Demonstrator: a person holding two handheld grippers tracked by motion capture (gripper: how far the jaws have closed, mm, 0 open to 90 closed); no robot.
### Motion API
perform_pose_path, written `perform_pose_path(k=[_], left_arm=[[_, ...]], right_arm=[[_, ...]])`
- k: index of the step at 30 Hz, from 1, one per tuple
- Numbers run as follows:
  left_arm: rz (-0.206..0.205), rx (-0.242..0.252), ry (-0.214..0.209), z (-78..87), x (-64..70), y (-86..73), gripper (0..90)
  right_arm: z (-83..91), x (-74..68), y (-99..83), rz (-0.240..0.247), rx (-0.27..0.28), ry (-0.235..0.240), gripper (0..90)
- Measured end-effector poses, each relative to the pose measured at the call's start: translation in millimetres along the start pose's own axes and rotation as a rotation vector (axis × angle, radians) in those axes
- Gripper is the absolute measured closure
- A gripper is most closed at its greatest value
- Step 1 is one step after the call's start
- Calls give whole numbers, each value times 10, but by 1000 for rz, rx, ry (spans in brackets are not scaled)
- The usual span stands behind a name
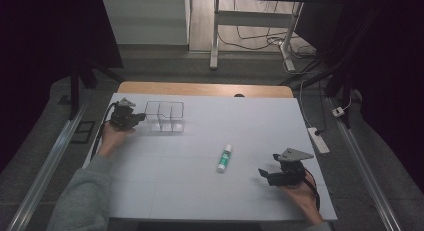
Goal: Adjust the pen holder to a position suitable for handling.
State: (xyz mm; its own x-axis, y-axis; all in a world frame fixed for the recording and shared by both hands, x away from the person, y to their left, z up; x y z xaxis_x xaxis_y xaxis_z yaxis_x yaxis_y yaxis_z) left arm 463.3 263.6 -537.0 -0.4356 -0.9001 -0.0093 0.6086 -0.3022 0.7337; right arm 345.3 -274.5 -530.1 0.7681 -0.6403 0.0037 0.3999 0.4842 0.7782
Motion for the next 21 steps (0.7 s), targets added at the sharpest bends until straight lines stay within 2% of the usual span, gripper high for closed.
perform_pose_path(k=[5, 7, 21], left_arm=[[-24, -7, -15, -20, 44, 6, 886], [-31, -11, -6, -27, 59, 11, 886], [-41, -8, -11, -26, 107, 35, 886]], right_arm=[[4, -1, 2, 1, 2, -1, 178], [5, -1, 2, 1, 2, -2, 178], [4, 0, 6, 4, 2, -11, 178]])
Point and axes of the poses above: each handheld gripper's, and its own axes: z roughly backward along the jaws, y roughly out of its top, x roughly to its right, the point moved 3 cm from there along -z, roughly forward along the jaws, and after that the axes turned 5 degrees about y, right-handed, at the moved point
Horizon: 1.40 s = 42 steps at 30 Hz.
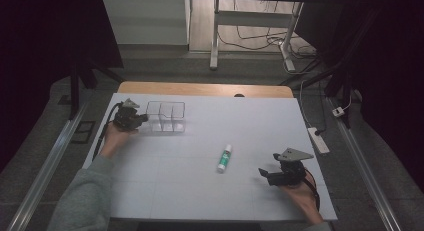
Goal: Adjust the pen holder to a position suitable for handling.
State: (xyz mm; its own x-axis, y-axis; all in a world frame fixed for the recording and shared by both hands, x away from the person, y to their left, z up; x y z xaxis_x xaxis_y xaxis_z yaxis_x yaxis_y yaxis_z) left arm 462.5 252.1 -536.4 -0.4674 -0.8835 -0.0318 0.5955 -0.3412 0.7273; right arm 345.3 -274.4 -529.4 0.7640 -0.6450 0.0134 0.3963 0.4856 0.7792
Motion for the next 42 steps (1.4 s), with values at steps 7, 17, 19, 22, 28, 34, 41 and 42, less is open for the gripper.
perform_pose_path(k=[7, 17, 19, 22, 28, 34, 41, 42], left_arm=[[-13, 6, -2, 13, 44, 31, 886], [-34, 4, -21, -3, 140, 75, 886], [-38, 3, -21, -6, 158, 82, 886], [-40, 3, -25, -17, 189, 97, 886], [-56, -1, -32, -40, 250, 133, 886], [-55, -1, -37, -61, 292, 166, 886], [-63, -1, -42, -89, 341, 212, 886], [-64, -2, -43, -93, 350, 217, 886]], right_arm=[[3, -7, 6, -3, 0, -2, 183], [1, -7, 6, -2, -2, -4, 183], [0, -9, 6, -2, -2, 0, 183], [-3, -7, 4, 1, -6, -3, 183], [-5, -7, 4, 1, -6, -1, 183], [4, -12, 11, -6, 7, 14, 183], [3, -7, 11, -4, 5, 9, 183], [3, -8, 11, -2, 1, 9, 183]])
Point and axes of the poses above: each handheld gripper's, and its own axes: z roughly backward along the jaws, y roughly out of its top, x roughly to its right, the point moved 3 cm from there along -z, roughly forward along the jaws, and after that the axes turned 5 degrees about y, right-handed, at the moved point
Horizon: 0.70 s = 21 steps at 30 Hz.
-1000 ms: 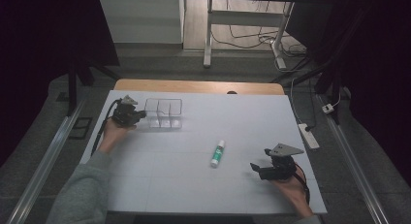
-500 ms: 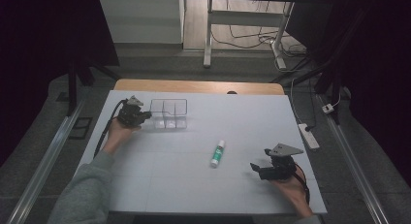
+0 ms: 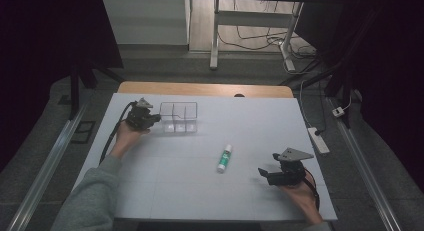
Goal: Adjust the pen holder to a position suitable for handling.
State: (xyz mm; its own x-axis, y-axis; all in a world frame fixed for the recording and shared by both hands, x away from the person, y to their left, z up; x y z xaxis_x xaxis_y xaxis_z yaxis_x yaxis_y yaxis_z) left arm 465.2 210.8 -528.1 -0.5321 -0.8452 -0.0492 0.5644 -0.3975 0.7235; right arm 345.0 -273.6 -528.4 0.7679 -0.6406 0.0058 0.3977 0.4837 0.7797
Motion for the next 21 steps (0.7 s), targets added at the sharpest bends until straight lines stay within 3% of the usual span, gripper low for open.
perform_pose_path(k=[21], left_arm=[[-25, 0, -27, -90, 158, 127, 885]], right_arm=[[-2, -4, 5, 0, 3, -1, 186]])
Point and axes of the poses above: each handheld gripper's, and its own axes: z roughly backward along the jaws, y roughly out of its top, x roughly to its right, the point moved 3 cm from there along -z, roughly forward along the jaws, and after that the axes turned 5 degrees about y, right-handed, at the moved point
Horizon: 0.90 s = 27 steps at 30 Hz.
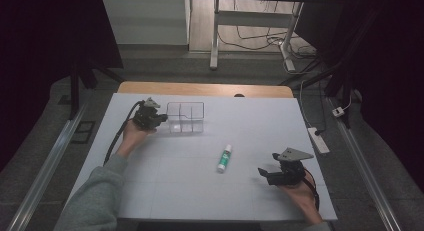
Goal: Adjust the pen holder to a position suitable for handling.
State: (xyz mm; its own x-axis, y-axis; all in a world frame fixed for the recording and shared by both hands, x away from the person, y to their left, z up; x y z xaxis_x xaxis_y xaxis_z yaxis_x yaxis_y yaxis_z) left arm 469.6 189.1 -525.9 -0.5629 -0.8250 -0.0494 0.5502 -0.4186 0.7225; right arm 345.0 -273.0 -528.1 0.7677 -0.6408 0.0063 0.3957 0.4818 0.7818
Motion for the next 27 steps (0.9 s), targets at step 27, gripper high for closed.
perform_pose_path(k=[27], left_arm=[[-44, 5, -43, -145, 193, 166, 884]], right_arm=[[-1, -15, 0, 3, -1, -9, 186]])
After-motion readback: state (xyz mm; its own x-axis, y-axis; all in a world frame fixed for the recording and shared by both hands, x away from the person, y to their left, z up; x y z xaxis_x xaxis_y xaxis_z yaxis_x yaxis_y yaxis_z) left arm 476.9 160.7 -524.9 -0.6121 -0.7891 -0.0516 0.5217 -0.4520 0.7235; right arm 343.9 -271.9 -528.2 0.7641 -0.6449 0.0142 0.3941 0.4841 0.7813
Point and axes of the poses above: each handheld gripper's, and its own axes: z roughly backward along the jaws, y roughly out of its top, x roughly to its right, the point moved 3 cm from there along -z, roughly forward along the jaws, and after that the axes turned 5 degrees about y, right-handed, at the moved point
